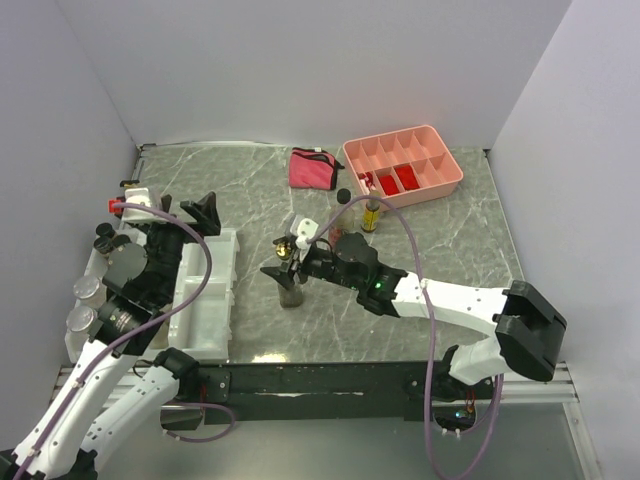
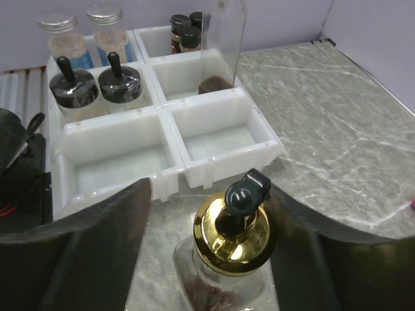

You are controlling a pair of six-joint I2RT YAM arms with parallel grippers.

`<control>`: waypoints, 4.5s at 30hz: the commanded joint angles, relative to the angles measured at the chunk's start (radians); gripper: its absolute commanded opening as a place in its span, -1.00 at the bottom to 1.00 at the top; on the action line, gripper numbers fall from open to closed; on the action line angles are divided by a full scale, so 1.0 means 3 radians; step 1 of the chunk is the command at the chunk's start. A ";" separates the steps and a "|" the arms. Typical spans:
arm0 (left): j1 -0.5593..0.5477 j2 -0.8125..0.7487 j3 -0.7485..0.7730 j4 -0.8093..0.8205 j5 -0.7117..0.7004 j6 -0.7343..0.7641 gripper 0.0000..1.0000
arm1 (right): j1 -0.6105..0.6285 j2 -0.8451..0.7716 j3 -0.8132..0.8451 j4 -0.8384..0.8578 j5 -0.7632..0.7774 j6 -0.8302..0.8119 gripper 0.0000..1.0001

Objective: Organize the condiment bottles
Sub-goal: Place the bottle at the center of the board, then pick up the bottle from the center of the board, then place the bottle in the storage box.

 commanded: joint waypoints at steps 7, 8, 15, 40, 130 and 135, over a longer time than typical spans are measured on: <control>0.0014 -0.0113 0.0096 0.0033 0.1248 -0.0040 0.99 | 0.0021 -0.0461 -0.0143 0.0020 0.0158 0.0014 0.97; 0.0014 -0.0108 0.0111 -0.0043 0.1366 -0.0055 0.99 | 0.0021 -0.0563 -0.0148 -0.0087 0.0173 0.0014 1.00; 0.0014 -0.0011 0.0025 -0.0279 0.2231 -0.0162 0.99 | 0.0011 -0.1197 -0.0230 -0.0732 0.0046 0.0014 1.00; -0.0007 0.0597 -0.0758 0.0084 0.3494 0.1596 0.99 | 0.0016 -0.3361 -0.0741 -0.1264 0.0362 0.0735 1.00; 0.1272 0.0327 -0.0681 0.0513 -0.0719 0.0374 -0.98 | 0.0016 -0.3397 -0.0690 -0.1443 0.0521 0.0786 1.00; 0.1409 0.0337 -0.0809 0.0611 -0.0571 0.0328 -0.98 | 0.0016 -0.3402 -0.0665 -0.1479 0.0511 0.0791 1.00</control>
